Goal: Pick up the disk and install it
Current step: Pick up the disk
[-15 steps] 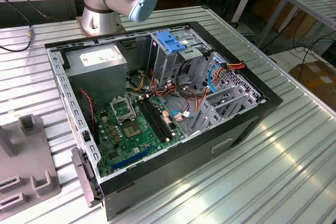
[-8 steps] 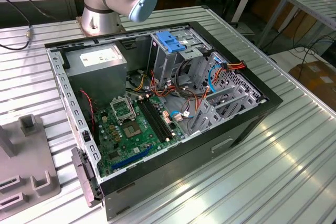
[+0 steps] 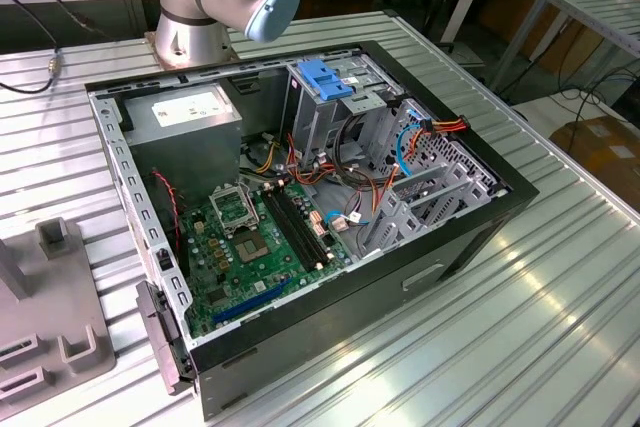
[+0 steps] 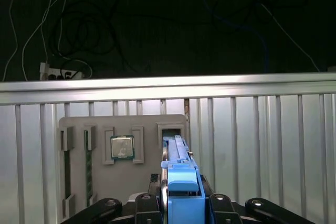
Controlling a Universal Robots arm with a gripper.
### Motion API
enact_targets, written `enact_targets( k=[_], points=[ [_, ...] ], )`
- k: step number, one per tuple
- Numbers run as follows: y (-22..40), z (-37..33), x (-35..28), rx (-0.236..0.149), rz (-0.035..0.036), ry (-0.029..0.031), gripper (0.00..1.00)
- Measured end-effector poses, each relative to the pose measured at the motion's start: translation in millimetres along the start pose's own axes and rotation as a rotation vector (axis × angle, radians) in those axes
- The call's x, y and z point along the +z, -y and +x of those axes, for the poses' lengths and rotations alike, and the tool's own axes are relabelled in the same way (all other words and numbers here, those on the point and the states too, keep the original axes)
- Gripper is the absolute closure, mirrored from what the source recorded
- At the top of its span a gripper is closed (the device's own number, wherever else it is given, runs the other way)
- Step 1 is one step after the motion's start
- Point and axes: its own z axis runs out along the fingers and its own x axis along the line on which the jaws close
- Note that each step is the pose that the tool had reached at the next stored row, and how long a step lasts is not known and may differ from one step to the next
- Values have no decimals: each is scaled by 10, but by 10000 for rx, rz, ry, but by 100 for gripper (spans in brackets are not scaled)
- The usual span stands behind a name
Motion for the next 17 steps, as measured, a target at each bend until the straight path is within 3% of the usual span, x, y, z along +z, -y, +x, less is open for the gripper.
enact_targets(
  k=[17],
  points=[
    [-2, -4, -165, 0, -1, 0, 63]
  ],
)
